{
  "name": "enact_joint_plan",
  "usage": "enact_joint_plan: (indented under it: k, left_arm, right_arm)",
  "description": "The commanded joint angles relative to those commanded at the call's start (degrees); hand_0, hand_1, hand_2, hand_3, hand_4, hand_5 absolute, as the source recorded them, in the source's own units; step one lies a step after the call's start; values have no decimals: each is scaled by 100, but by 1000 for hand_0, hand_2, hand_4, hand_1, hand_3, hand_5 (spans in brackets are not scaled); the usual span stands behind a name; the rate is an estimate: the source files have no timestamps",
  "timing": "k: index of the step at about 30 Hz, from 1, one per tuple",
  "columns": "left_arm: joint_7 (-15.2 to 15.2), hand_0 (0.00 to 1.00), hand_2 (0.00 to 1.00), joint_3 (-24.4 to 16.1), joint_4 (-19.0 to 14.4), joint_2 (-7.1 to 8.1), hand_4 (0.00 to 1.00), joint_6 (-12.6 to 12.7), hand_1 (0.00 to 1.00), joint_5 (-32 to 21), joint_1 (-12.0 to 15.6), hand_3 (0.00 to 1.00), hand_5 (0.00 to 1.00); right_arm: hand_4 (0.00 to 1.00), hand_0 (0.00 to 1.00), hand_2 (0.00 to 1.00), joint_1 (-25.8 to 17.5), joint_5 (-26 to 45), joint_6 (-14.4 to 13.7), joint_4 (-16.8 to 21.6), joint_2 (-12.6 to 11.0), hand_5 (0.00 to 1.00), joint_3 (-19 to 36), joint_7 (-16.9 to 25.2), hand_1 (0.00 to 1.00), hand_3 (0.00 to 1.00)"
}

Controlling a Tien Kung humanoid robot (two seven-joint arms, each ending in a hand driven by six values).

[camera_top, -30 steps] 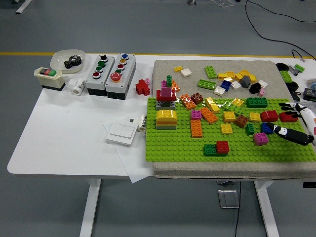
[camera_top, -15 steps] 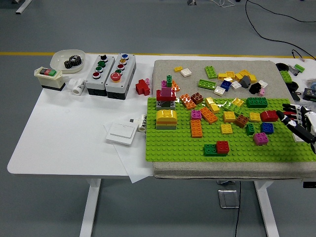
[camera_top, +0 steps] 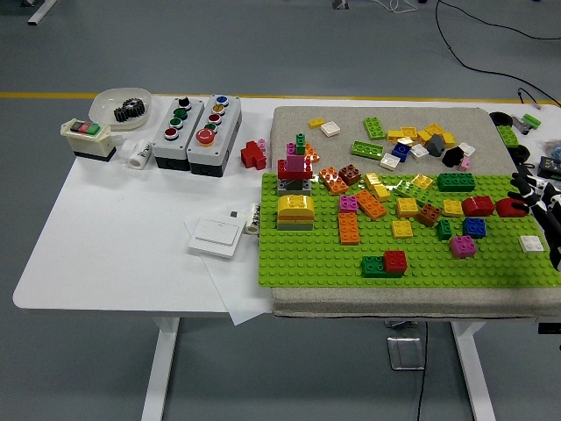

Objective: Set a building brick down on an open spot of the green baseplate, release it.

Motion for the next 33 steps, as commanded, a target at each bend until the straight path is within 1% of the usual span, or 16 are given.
enact_joint_plan:
  k: [4, 5, 6, 33]
  left_arm:
    - [9, 735, 713, -12, 1, -1, 637, -3, 720, 24, 4, 586, 661]
    - [12, 735, 714, -16, 1, -3, 637, -4, 721, 32, 5, 586, 661]
    - [13, 735, 714, -18, 1, -3, 637, -4, 721, 36, 5, 586, 661]
    - [17, 734, 715, -15, -3, -4, 636, -9, 721, 44, -17, 585, 660]
  right_arm:
    - [998, 825, 824, 1, 385, 104, 2, 1, 887, 44, 55, 783, 834]
    - [998, 838, 833, 0, 442, 117, 4, 0, 916, 53, 71, 793, 852]
    - [998, 838, 833, -1, 464, 121, 5, 0, 916, 58, 77, 793, 852]
    - [998, 851, 843, 2, 588, 169, -34, -2, 946, 72, 6, 798, 862]
